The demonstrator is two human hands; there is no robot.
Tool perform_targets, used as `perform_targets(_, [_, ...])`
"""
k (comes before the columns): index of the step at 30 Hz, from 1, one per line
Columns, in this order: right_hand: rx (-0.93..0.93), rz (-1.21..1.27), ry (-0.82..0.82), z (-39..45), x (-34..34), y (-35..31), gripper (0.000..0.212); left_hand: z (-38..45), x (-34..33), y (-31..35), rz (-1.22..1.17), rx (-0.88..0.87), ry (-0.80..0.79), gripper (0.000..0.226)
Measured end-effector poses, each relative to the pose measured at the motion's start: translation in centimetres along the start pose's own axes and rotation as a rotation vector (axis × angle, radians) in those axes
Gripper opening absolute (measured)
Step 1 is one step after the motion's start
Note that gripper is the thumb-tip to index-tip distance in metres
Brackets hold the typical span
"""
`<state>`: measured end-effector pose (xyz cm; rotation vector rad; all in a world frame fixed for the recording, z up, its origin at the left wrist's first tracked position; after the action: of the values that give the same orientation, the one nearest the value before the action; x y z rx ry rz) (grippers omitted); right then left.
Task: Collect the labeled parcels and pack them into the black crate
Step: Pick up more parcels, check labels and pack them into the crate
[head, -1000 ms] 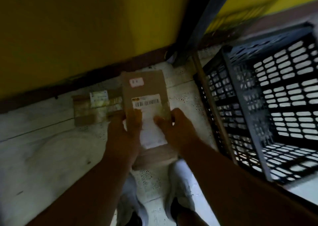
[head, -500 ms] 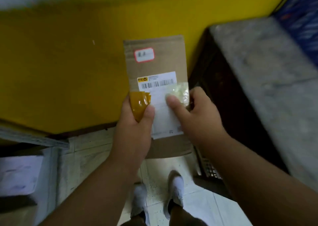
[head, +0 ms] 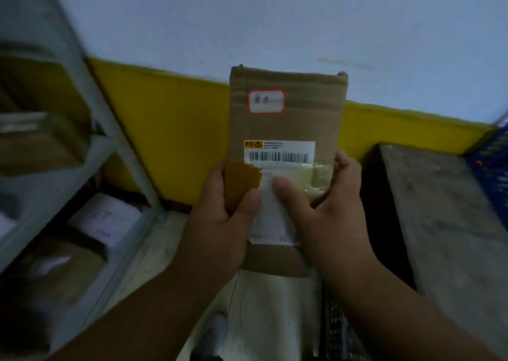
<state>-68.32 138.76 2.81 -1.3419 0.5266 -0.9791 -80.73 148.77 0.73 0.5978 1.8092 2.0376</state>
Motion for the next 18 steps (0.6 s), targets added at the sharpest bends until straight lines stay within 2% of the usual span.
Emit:
perform_targets(1, [0.005,-0.006,-0.05,-0.9,-0.4,-0.1,0.099,-1.7,0.6,0.2,-0.006,0.015,0.053,0.053])
perform_targets(2, [0.008,-0.017,-0.124,-2.3,-1.0,-0.3,0.108,-3.8,1.6,0.4,0.002,0.04,0.125,0.049])
perform_targets(3, [0.014,-0.028,-0.202,-3.8,-1.6,-0.5,0.107,-6.0,2.4,0.6,0.018,0.072,0.188,0.044])
perform_targets(5, [0.009,-0.03,-0.35,-7.2,-2.9,-0.7,0.089,-10.2,4.6,0.6,0.051,0.121,0.306,0.036])
perform_targets(8, [0.042,0.012,-0.526,-13.2,-5.4,-1.9,0.069,-17.5,8.7,0.7,0.116,0.185,0.495,0.042])
perform_targets(11, [0.162,0.002,-0.629,-19.2,-7.8,-4.6,0.068,-24.7,13.1,2.4,0.193,0.201,0.704,0.032])
perform_targets(14, [0.227,0.049,-0.757,-24.9,-9.5,-7.3,0.076,-30.9,16.1,3.9,0.228,0.212,0.829,0.024])
perform_targets(18, [0.153,0.255,-0.961,-32.7,-11.2,-9.7,0.06,-39.5,19.9,4.9,0.244,0.196,0.995,0.029])
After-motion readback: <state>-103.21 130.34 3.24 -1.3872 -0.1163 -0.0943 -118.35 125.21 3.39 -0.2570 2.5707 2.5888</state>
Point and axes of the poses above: each hand's wrist, its own z-axis towards the middle knuckle, its own x-axis out of the back of the hand, y = z × x, the point moved 6 cm from there along z, towards the middle knuckle, and after that the axes turned 5 degrees about y, right-handed, at the moved point
